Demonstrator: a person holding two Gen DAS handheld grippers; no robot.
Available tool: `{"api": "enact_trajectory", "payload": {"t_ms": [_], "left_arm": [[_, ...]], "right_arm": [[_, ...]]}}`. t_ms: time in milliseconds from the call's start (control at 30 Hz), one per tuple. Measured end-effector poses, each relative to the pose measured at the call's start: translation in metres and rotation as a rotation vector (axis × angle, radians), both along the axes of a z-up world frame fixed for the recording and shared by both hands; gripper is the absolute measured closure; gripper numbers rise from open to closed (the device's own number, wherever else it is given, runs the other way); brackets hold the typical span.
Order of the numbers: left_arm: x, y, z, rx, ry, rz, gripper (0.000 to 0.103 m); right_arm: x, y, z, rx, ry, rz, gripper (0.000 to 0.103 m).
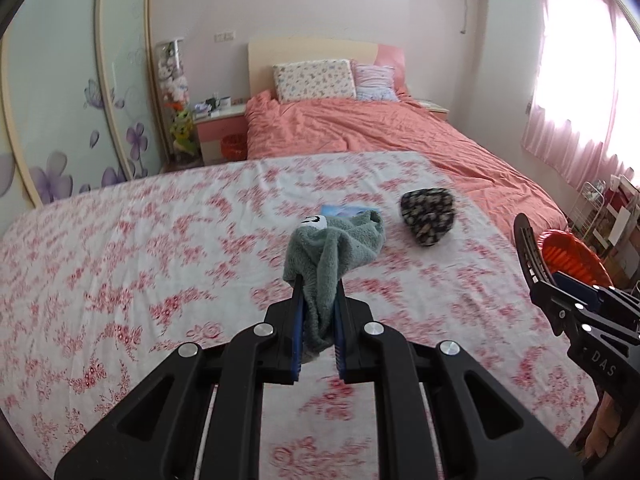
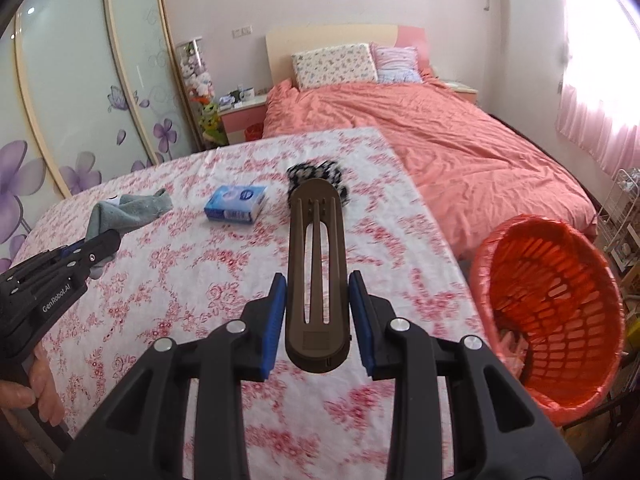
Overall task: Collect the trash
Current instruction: 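Lift the brown holder and grey sock toward the orange basket, then open both grippers over the orange basket to drop holder and sock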
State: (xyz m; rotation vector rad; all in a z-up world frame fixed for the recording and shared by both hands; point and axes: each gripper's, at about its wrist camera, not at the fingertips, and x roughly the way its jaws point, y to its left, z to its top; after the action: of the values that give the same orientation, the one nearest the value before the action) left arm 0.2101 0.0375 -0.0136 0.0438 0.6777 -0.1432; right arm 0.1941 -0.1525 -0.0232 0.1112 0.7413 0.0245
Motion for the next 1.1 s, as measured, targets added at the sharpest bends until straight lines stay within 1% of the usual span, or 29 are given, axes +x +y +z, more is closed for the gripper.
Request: {"api": "enact_trajectory", "payload": {"t_ms": [200,500,600,800,1000,1100], "left_arm": [[-0.006,-0.025,0.01,0.009,-0.018,-0.047,0.091],[-0.016,-0.079,0.019,-0.016,-0.022,-0.163,0.091],[-0.017,-0.101,0.022,-0.032,-0.018,-0.21,0.091],[-0.016,-0.151,0.022,-0.086,0.006,-0.323,0.091],[-0.013,-0.202,0.016,-0.127,0.044,-0.427,0.09],[-0.01,-0.234,0.009,-0.127,0.067,-0.485,0.09]], "right_arm": [[-0.017,-0.026,0.012,0.017,-0.042,-0.042,0.071],[-0.043,-0.075,0.02,0.035,-0.086,-0.143,0.071],[-0.05,-0.097,0.023,0.041,-0.094,-0.183,0.071],[-0.057,-0.137,0.024,0.05,-0.104,-0.252,0.071],[-0.061,-0.186,0.015,0.087,-0.097,-0.333,0.071],[-0.065,-0.211,0.01,0.114,-0.094,-0.369,0.071]]}}
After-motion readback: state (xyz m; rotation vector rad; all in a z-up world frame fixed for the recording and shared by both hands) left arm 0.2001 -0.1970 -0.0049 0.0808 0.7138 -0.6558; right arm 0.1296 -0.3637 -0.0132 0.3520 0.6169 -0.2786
